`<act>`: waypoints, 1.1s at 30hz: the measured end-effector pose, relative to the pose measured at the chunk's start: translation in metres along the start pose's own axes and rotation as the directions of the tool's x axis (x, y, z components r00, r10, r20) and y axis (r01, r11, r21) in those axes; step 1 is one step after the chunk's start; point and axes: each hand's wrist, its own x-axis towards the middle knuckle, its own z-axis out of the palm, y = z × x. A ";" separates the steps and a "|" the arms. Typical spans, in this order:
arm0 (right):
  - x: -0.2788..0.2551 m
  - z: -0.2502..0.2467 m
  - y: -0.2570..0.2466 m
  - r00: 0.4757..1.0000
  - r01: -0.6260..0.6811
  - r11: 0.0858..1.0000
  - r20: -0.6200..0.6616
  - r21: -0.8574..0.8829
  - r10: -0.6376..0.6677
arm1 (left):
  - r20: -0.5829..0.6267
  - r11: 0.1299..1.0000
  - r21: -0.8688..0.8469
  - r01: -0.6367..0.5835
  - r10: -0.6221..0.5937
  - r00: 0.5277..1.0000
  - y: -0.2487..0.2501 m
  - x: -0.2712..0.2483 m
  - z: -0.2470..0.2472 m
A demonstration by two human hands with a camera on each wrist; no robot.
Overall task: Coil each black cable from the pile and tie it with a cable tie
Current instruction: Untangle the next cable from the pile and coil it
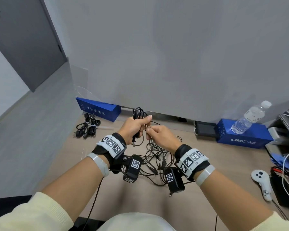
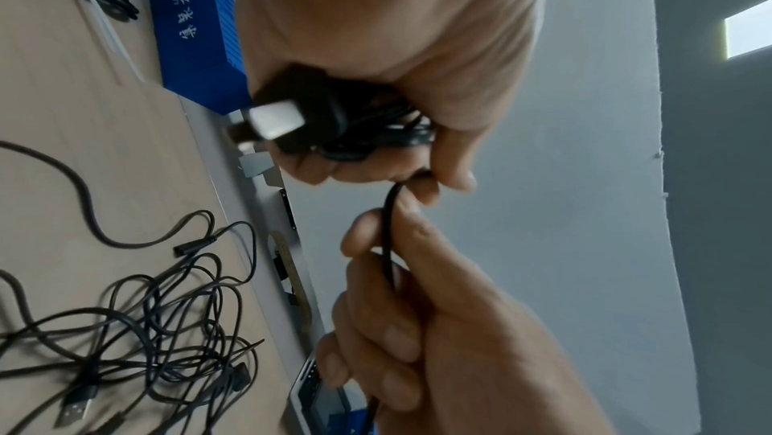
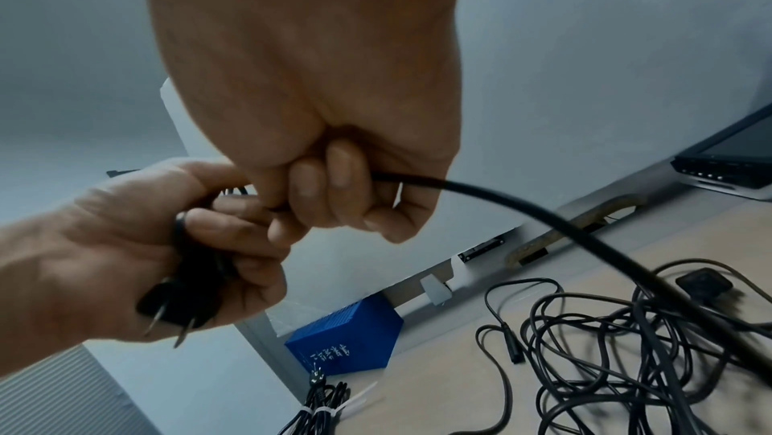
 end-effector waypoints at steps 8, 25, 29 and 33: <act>-0.012 0.006 0.014 0.990 -0.005 1.000 0.138 0.018 0.002 | -0.111 0.871 -0.489 0.044 -0.113 0.987 0.006 0.002 -0.010; -0.019 0.000 0.017 0.999 -0.044 0.990 -0.015 0.133 0.046 | 0.061 0.904 0.390 0.178 -0.218 0.974 -0.022 0.002 -0.028; -0.006 0.003 0.011 0.997 -0.028 0.992 -0.070 0.122 0.037 | 0.171 0.848 0.511 0.143 -0.262 0.950 -0.027 -0.003 -0.014; -0.003 0.001 0.016 0.985 -0.065 0.992 -0.152 0.112 0.081 | 0.227 0.906 0.377 0.190 -0.290 0.930 -0.023 -0.005 -0.014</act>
